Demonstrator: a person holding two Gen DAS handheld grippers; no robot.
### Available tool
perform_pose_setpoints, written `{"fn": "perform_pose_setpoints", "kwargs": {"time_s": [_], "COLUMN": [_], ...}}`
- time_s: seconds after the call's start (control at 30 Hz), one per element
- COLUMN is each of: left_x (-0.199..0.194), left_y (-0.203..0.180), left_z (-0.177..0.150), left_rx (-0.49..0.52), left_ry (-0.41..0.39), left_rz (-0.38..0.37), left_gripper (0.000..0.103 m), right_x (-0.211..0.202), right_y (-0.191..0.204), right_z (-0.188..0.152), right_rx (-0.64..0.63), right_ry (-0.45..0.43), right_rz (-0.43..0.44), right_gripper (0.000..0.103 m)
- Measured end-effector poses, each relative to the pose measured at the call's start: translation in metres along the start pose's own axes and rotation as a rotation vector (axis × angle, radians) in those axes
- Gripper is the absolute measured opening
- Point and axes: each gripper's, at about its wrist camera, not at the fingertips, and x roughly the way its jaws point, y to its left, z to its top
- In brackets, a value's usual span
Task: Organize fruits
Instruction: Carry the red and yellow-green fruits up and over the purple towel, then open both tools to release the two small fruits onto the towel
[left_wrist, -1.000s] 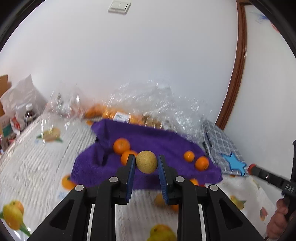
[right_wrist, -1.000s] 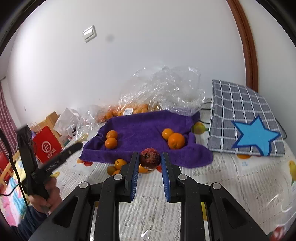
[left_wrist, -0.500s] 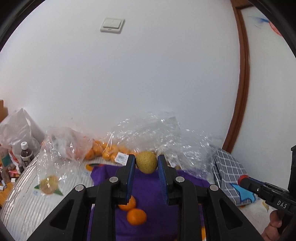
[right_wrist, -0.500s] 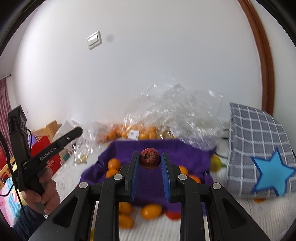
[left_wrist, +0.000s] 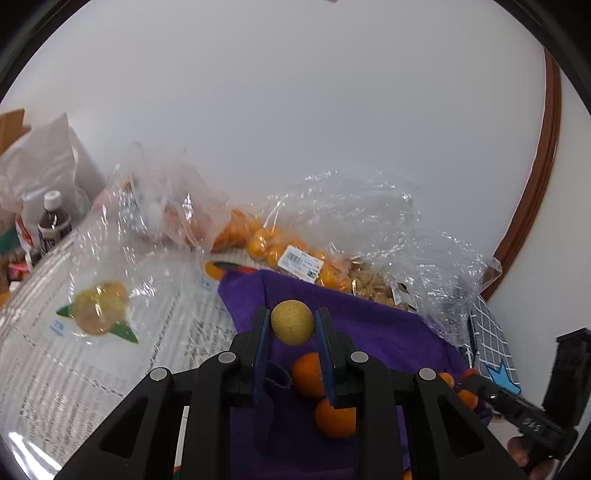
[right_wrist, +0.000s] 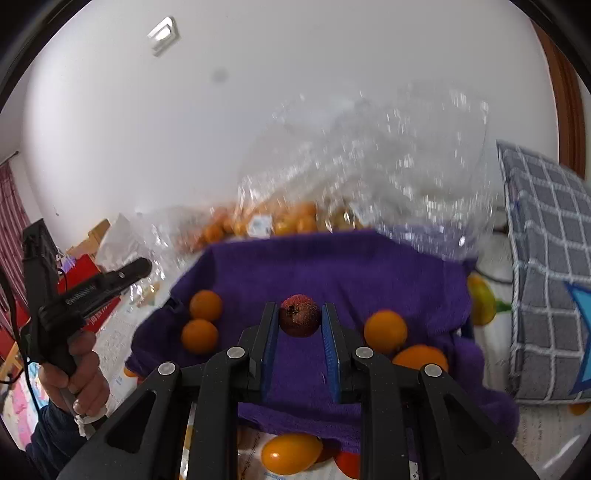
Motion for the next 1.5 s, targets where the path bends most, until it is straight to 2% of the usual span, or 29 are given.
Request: {"fn": "perform_pose_setpoints", "kwargs": {"time_s": [0.13,0.23,0.37,0.5,0.67,0.83,1.07,1.5], "left_x": [0.006,0.016,0.023,0.024,0.025,0.027,0.029,0.041], "left_y": [-0.006,-0.011,-0.022,-0.024,-0.026,-0.025,-0.031,-0.036], "left_z": [-0.005,-0.012,-0.021,-0.023,-0.022,-0.023,-0.027,-0.034], "left_rx": [0.025,0.010,0.058,0.061,0.081,0.073,0.102,0.117], "left_ry": [0.028,0.080,0.113,0.133,0.138,0.162,0.182,0.257], "left_rz": [0.019,0.005,0.049,0.059,0.111,0.107,0.130,0.160], "left_gripper": [0.024,0.024,0.024,0.024,0.024,0.024,0.024,0.024], "right_x": [0.011,0.020,0.026,0.025,0.029,0.028,0.024,0.009], "right_y": [0.000,0.004,0.006,0.007,0.010,0.011,0.009,0.004], "right_z": [-0.007,-0.012,-0.016,-0.016,-0.017,-0.016,-0.014,-0.012], "right_rx": [-0.005,-0.026,-0.027,-0.036,-0.049,-0.063,-0.059,-0.046], "right_ry": [0.035,0.065,0.087,0.083,0.095,0.089,0.078,0.043], "right_rz": [0.011,-0.007,-0.011,-0.025,-0.043,-0.063,-0.072,-0.093], "right_gripper": [0.024,0.024,0.024,0.024,0.024,0.025,0.035,0.036]}}
